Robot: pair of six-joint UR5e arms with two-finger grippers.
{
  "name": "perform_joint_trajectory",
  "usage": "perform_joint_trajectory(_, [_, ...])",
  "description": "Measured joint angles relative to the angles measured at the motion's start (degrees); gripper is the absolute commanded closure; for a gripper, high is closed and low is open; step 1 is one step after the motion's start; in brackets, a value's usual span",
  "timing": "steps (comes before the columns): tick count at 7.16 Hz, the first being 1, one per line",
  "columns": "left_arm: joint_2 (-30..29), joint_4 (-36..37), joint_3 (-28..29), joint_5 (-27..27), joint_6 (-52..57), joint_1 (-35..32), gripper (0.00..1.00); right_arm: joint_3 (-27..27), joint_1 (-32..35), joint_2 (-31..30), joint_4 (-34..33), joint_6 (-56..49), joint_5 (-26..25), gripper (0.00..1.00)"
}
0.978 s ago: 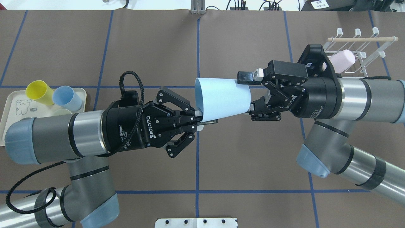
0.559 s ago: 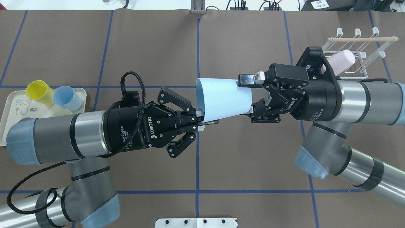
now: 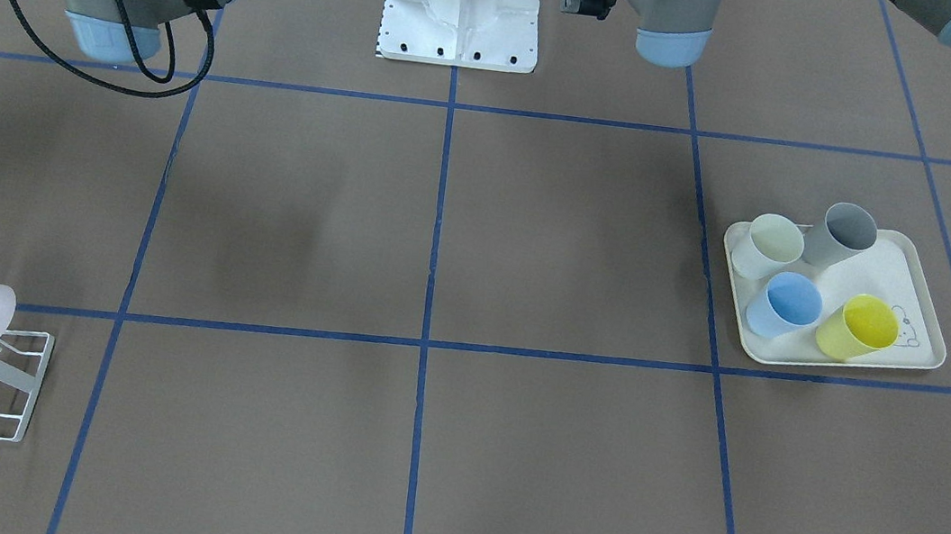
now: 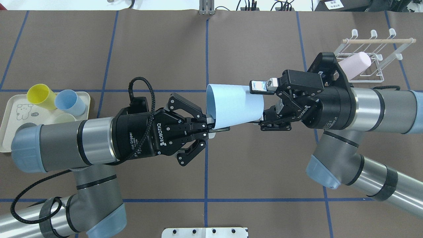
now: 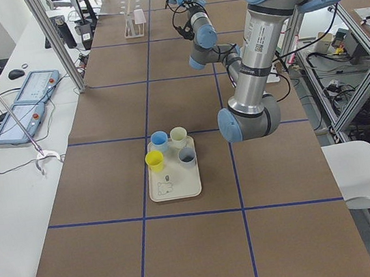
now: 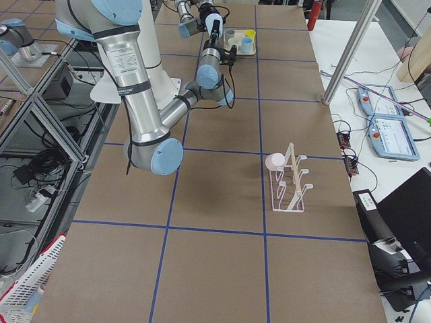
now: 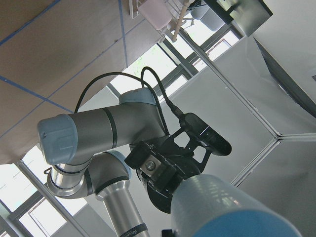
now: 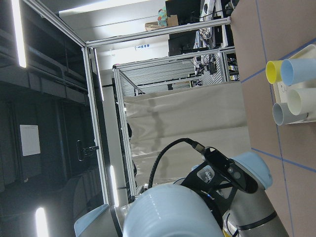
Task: Transfer IKEA cup to right arm and place on rack
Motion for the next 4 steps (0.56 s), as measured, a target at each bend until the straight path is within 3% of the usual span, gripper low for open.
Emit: perform_joint_trajectory(4, [0.1,0.0,0.0,0.0,0.1,0.6,1.00,-0.1,0.0,0.3,0.1,0.0,0.0,0.60])
